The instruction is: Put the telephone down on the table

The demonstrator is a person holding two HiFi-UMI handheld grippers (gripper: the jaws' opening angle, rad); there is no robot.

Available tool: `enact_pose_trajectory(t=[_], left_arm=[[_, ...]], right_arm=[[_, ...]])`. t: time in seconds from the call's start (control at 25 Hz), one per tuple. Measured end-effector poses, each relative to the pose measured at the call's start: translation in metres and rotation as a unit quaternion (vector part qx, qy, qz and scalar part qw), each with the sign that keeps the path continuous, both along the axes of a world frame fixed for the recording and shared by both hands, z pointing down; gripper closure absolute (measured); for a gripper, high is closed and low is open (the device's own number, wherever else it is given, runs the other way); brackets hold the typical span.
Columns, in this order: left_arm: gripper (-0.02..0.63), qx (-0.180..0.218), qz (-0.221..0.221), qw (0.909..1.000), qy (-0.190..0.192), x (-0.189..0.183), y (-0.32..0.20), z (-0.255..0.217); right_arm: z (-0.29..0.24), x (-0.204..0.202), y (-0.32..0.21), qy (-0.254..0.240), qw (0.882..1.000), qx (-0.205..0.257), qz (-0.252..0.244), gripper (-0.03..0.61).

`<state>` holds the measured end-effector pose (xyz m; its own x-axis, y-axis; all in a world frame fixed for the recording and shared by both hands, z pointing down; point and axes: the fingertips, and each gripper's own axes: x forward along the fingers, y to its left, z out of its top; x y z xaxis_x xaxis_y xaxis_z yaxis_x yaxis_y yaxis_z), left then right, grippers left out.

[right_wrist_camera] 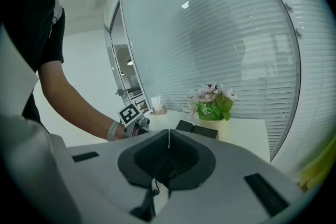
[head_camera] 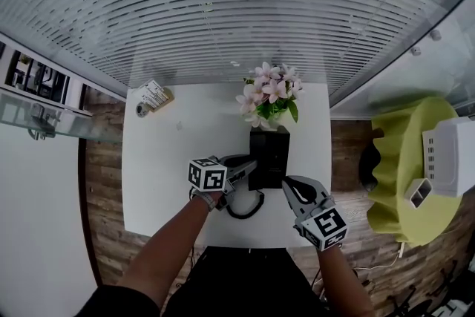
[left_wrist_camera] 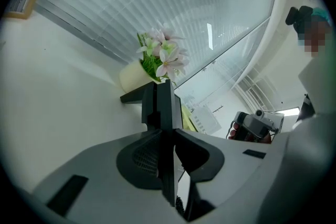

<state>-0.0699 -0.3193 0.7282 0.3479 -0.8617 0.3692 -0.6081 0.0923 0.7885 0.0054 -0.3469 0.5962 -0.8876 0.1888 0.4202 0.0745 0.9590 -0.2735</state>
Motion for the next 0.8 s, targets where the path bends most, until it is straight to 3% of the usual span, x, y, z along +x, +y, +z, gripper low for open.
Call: enact_pose_trajectory(t=[0.56, 0.8], left_arm=[[0.537, 0.043, -0.024, 0.9988, 0.009, 0.016, 0.033, -0.066], [0.537, 0.052, -0.038, 0.9979, -0.008, 0.024, 0.058, -0.100]], right_arm=[[-0.025, 0.010, 0.026, -0.014, 1.000, 0.002, -0.023, 0.555], [-0.046, 0.010, 0.054, -0.036, 0.997, -0.004, -0.070, 0.555]])
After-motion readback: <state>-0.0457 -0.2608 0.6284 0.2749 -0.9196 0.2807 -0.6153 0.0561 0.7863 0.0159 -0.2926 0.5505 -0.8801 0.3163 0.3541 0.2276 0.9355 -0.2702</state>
